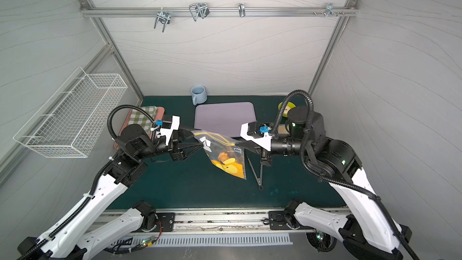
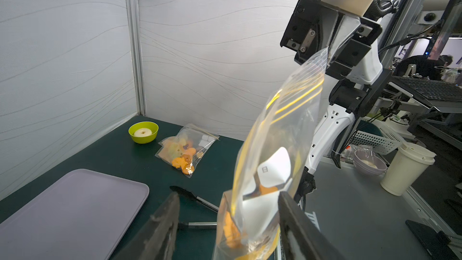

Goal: Put the cookies into a resealable bag to prevent moisture
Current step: Place the ziploc bag at the center of the board.

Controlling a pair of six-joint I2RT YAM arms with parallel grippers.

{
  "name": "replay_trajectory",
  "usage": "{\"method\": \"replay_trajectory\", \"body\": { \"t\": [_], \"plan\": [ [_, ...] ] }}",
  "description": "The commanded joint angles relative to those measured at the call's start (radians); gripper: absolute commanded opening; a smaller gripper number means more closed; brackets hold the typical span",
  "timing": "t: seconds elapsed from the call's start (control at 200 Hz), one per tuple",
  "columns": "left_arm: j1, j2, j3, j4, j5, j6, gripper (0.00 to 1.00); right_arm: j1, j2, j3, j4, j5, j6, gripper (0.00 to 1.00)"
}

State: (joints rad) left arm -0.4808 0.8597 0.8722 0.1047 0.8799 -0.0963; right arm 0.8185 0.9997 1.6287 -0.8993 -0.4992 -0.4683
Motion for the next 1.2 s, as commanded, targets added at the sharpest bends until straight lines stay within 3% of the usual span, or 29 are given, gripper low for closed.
{"method": "replay_trajectory", "body": {
  "t": [0.0,0.24,0.385,0.71,1.195],
  "plan": [
    [-0.004,0.002,0.018,0.099,0.068,-0.019,0.59,0.010,0.005,0.026,-0.025,-0.034,-0.041,0.00],
    [-0.003,-0.011,0.022,0.148,0.117,-0.052,0.42,0.011,0.006,0.018,-0.031,0.002,-0.043,0.00],
    [-0.003,-0.015,0.025,0.136,0.126,-0.040,0.26,0.012,-0.010,0.008,-0.013,0.017,-0.035,0.00],
    [-0.003,-0.016,0.034,0.096,0.116,-0.010,0.11,0.012,-0.020,-0.001,-0.007,0.038,-0.036,0.00],
    [-0.003,-0.032,0.045,0.049,0.088,0.023,0.13,0.012,-0.033,-0.022,-0.014,0.068,-0.039,0.00]
  ]
}}
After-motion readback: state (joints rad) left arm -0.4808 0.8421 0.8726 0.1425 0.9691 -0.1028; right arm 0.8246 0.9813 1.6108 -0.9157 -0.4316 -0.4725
